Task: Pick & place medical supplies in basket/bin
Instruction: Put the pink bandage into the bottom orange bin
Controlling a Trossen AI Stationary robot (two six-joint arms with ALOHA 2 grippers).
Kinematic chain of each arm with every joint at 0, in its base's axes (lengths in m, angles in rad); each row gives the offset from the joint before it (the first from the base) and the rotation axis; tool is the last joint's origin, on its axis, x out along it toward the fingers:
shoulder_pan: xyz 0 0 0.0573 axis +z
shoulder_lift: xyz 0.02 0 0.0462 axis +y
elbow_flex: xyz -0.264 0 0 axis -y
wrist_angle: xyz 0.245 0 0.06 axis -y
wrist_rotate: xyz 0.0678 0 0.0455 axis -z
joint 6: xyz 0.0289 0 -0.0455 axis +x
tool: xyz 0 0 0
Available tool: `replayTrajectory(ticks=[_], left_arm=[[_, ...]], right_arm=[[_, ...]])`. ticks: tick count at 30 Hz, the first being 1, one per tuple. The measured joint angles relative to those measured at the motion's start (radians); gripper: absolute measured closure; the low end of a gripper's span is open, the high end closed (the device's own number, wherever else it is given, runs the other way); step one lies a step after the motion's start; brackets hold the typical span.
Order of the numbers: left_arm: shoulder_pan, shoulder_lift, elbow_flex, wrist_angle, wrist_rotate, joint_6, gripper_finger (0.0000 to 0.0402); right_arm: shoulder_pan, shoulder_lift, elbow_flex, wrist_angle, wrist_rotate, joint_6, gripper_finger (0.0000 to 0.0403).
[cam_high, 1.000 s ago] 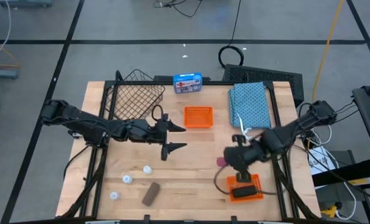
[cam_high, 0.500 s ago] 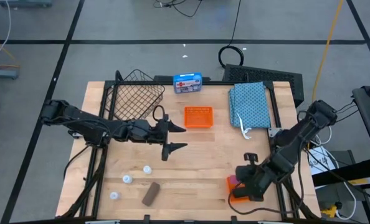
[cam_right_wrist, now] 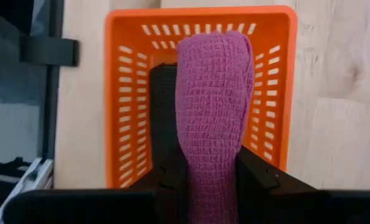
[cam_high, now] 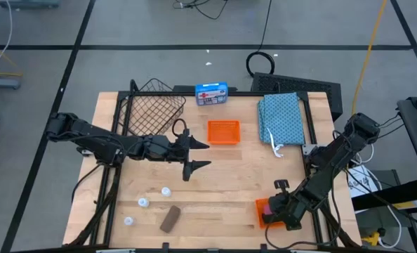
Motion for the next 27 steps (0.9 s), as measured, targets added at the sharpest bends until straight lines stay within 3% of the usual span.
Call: replayTrajectory(ticks=[20,27], left_arm=[[0.000,0.000,0.000,-0.002,-0.032,0.000,0.0105],[0.000,0.000,0.000,-0.003,-0.033,0.000,0.0105]], right_arm=[[-0.007,0.000,-0.188,0.259,0.003,0.005,0.0322],[-0.008,0.000,-0.192,0.256,0.002,0.034,0.0286]])
